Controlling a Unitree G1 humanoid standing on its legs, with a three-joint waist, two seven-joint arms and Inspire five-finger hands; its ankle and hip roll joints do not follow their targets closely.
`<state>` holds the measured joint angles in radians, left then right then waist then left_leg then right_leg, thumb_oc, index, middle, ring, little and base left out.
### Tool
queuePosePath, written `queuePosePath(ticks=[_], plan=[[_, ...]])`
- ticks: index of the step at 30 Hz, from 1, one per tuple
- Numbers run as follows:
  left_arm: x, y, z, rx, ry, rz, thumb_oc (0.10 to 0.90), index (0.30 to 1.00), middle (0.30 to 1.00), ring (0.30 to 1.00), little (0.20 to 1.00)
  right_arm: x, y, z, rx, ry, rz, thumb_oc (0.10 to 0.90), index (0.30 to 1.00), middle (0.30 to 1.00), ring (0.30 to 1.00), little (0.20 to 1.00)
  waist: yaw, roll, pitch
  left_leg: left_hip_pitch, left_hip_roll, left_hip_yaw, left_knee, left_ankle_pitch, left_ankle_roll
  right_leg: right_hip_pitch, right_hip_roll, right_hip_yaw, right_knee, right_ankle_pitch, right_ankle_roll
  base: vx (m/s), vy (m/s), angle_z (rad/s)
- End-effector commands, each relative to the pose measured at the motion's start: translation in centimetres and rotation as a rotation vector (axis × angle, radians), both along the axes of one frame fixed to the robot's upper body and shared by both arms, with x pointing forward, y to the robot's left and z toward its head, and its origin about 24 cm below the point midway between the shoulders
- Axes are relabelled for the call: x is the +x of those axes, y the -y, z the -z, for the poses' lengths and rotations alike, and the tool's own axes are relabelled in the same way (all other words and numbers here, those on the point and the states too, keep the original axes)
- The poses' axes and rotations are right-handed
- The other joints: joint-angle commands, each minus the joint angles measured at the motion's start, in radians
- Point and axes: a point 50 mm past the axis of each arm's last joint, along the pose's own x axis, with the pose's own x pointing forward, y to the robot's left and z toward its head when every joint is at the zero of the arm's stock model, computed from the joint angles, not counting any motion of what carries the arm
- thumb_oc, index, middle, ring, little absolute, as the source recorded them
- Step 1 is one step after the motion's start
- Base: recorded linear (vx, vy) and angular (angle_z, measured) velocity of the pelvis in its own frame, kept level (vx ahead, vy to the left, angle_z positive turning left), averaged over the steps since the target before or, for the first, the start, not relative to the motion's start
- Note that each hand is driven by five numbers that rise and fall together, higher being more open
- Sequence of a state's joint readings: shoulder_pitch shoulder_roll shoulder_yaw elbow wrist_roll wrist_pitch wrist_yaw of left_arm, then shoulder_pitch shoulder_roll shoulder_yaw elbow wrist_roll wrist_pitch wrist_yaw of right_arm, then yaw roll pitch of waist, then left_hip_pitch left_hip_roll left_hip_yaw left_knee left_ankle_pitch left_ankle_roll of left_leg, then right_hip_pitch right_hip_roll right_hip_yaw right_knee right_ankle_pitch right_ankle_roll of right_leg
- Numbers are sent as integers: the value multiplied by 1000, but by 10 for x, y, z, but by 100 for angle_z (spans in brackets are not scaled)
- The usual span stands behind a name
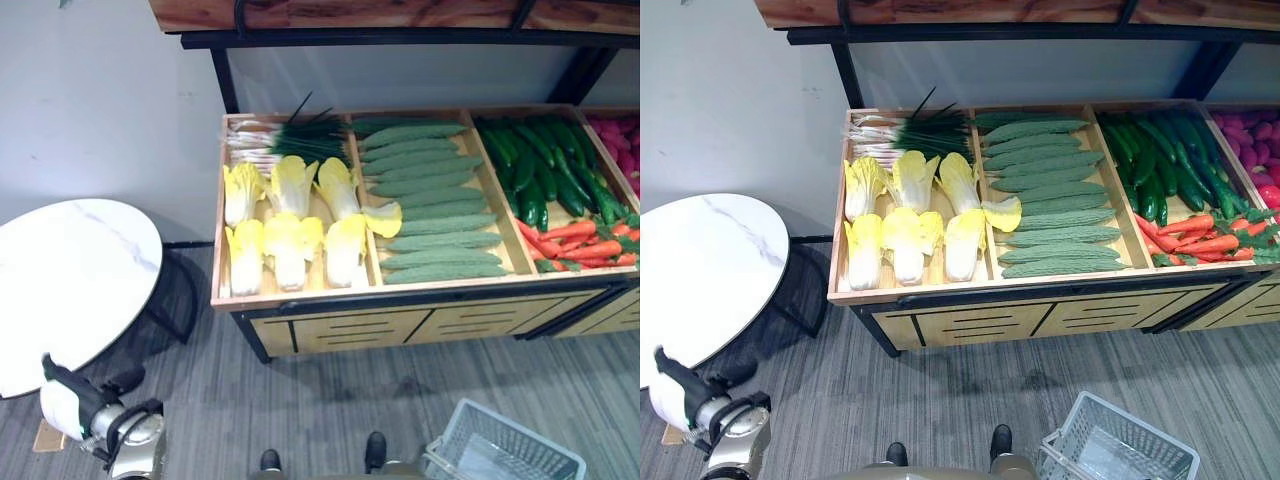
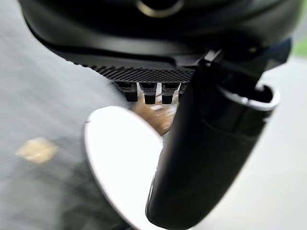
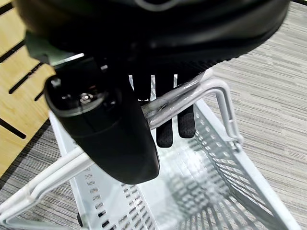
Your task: Get the vegetables into the basket
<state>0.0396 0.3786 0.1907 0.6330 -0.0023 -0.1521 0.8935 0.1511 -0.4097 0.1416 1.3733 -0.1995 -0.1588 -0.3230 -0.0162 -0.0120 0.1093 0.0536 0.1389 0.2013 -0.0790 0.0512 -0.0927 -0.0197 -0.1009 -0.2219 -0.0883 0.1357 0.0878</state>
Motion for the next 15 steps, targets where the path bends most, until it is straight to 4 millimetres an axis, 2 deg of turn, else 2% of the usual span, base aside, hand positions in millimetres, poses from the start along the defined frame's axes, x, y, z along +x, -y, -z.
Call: queuePosePath(ticks=[1, 2, 3, 4, 6, 7, 8, 9, 10, 11, 12, 13, 15], plan=[[41, -22, -75, 299, 201, 71, 900, 1000, 1000, 1000, 1000, 20, 8, -5, -50, 49, -42, 400, 300, 300, 300, 300, -10, -76, 6, -11, 15, -19, -8, 18, -58, 42, -99, 15, 3, -13, 110, 0, 0, 0], [41, -22, -75, 300, 201, 71, 900, 1000, 1000, 1000, 1000, 20, 8, -5, -50, 50, -42, 400, 300, 300, 300, 300, -9, -76, 6, -11, 15, -18, -8, 18, -58, 42, -99, 15, 3, -14, 110, 0, 0, 0], [54, -14, -91, 346, 252, 129, 900, 1000, 1000, 1000, 1000, 24, 7, -6, -49, 56, -61, 400, 300, 300, 300, 300, -13, -77, 6, -11, 16, -17, -8, 16, -58, 41, -98, 18, 3, -13, 110, 0, 0, 0], [60, -10, -99, 366, 277, 157, 900, 1000, 1000, 1000, 1000, 27, 8, -6, -48, 61, -74, 400, 300, 300, 300, 300, -17, -78, 6, -10, 17, -15, -8, 15, -58, 41, -97, 21, 2, -13, 109, 13, 8, -4], [80, 11, -129, 426, 387, 282, 900, 1000, 1000, 1000, 1000, 35, 7, -7, -41, 75, -113, 400, 300, 300, 300, 300, -27, -79, 7, -7, 19, -9, -8, 13, -58, 38, -95, 30, 3, -14, 109, 14, 9, -4], [83, 12, -130, 427, 387, 291, 900, 1000, 1000, 1000, 1000, 38, 7, -7, -40, 80, -123, 400, 300, 300, 300, 300, -31, -79, 8, -6, 20, -7, -8, 13, -57, 36, -94, 33, 3, -13, 109, 15, 14, -5], [97, 29, -145, 441, 443, 382, 900, 1000, 1000, 1000, 1000, 43, 7, -8, -41, 83, -140, 400, 300, 300, 300, 300, -42, -78, 10, -2, 20, -1, -8, 10, -57, 34, -94, 44, 3, -13, 108, 11, 12, -8], [97, 29, -145, 441, 443, 382, 900, 1000, 1000, 1000, 1000, 43, 7, -8, -41, 83, -140, 400, 300, 300, 300, 300, -41, -78, 11, -1, 20, 0, -8, 10, -57, 34, -94, 45, 4, -13, 108, 13, 12, -15], [107, 48, -161, 465, 504, 477, 900, 1000, 1000, 1000, 1000, 46, 6, -8, -39, 86, -164, 400, 300, 300, 300, 300, -53, -78, 12, 3, 22, 6, -8, 7, -56, 29, -93, 55, 3, -13, 108, 12, 2, -18], [110, 57, -167, 466, 528, 522, 900, 1000, 1000, 1000, 1000, 48, 6, -8, -39, 84, -168, 400, 300, 300, 300, 300, -55, -78, 13, 5, 22, 7, -8, 5, -55, 27, -92, 57, 4, -14, 107, 12, 2, -17], [111, 57, -167, 466, 528, 523, 900, 1000, 1000, 1000, 1000, 48, 6, -8, -39, 85, -167, 400, 300, 300, 300, 300, -53, -78, 14, 6, 22, 9, -8, 5, -55, 27, -92, 59, 4, -14, 107, 16, 1, -15], [119, 76, -175, 460, 562, 623, 900, 1000, 1000, 1000, 1000, 51, 5, -8, -35, 83, -183, 400, 300, 300, 300, 300, -64, -77, 17, 10, 22, 13, -8, 3, -52, 23, -90, 68, 4, -14, 106, 10, 3, -13], [122, 83, -177, 454, 566, 656, 900, 1000, 1000, 1000, 1000, 53, 4, -9, -32, 88, -194, 400, 300, 300, 300, 300, -69, -76, 19, 12, 22, 18, -8, 1, -52, 19, -88, 76, 6, -14, 105, 5, 4, -14]])
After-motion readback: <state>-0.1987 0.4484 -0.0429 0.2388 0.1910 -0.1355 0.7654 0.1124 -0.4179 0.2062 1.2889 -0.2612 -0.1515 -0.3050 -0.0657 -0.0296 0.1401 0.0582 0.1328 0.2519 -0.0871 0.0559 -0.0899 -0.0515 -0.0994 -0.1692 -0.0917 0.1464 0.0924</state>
